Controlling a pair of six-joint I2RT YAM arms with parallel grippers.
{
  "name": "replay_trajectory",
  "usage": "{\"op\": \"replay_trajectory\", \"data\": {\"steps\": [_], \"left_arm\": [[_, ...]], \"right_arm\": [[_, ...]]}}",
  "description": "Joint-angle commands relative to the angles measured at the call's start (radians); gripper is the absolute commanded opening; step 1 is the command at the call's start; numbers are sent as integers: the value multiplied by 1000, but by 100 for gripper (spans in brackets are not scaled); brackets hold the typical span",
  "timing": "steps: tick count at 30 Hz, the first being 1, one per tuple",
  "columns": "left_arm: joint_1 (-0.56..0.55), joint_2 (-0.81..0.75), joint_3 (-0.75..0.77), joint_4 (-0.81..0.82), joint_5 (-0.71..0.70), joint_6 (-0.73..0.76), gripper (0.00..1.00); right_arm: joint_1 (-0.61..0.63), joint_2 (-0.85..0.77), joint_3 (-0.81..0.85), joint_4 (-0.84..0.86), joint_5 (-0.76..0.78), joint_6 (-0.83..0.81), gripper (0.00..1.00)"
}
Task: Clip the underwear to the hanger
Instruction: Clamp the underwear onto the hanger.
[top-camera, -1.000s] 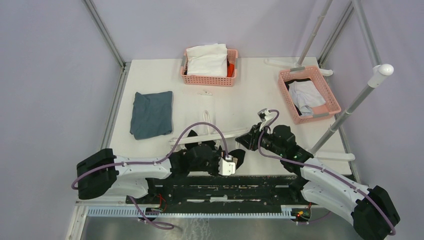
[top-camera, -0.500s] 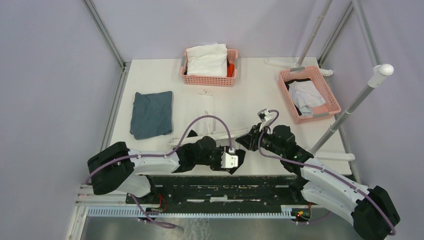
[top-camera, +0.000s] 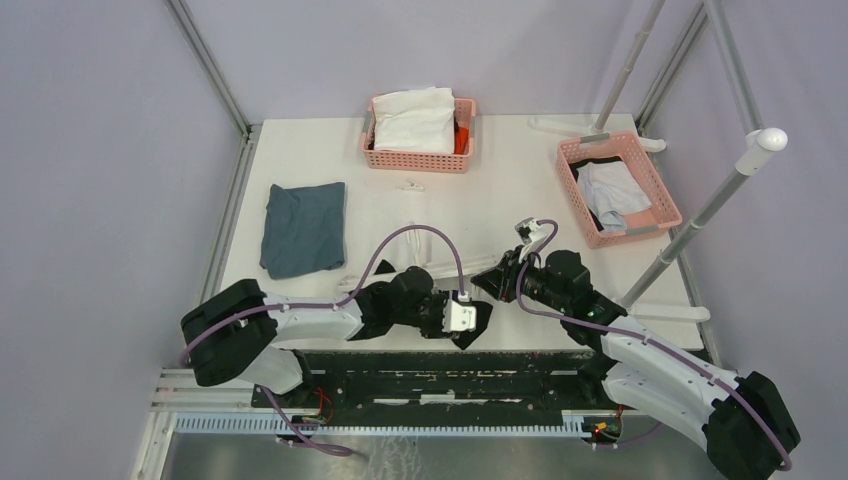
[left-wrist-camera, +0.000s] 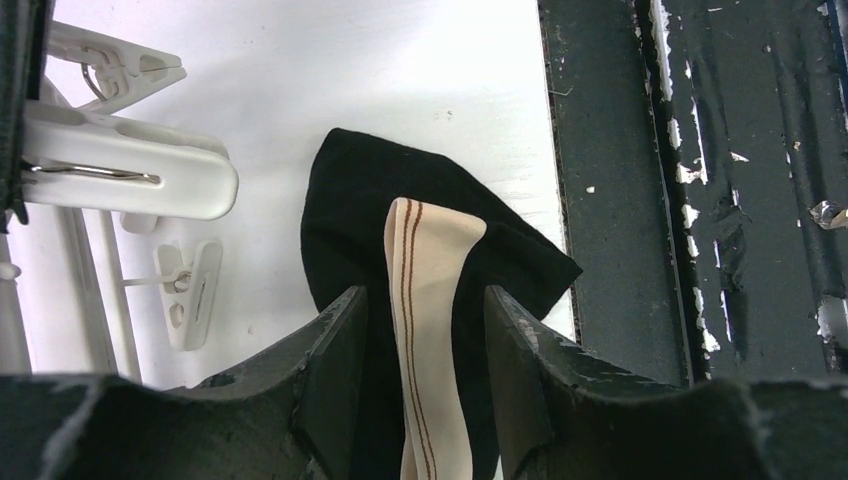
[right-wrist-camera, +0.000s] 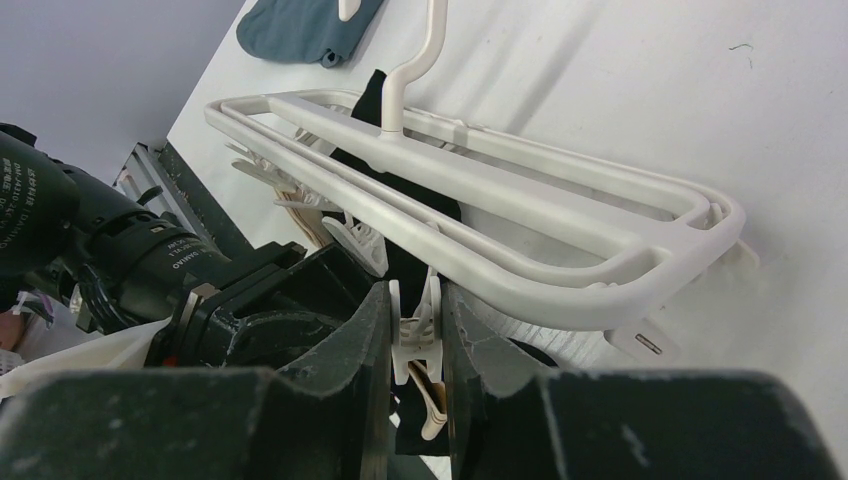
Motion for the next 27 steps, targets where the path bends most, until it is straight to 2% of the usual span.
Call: {"op": "replay_trajectory", "data": {"steps": [1, 7, 9, 12, 14, 18, 23, 27], "left_arm": [[4, 9, 54, -28, 8, -10, 54], [4, 62, 133, -177, -13, 15, 54], [4, 71, 136, -192, -17, 17, 50], [4, 74, 137, -193, -24, 16, 34], [5, 73, 140, -190, -35, 7, 27], [5, 47, 137, -190, -45, 2, 5], [3, -75, 66, -89, -110, -25, 3], [-2, -210, -25, 87, -237, -60, 3]], "right_arm": [[3, -19, 38, 55, -7, 0, 11], [3, -30, 41, 41, -8, -2, 11], [3, -32, 39, 40, -7, -2, 11], [4, -31, 38, 39, -7, -4, 11], [4, -31, 38, 39, -6, -6, 11], [4, -33, 43, 34, -3, -14, 11], [3, -44, 42, 26, 12, -21, 11], [3, -46, 39, 25, 18, -21, 11]]}}
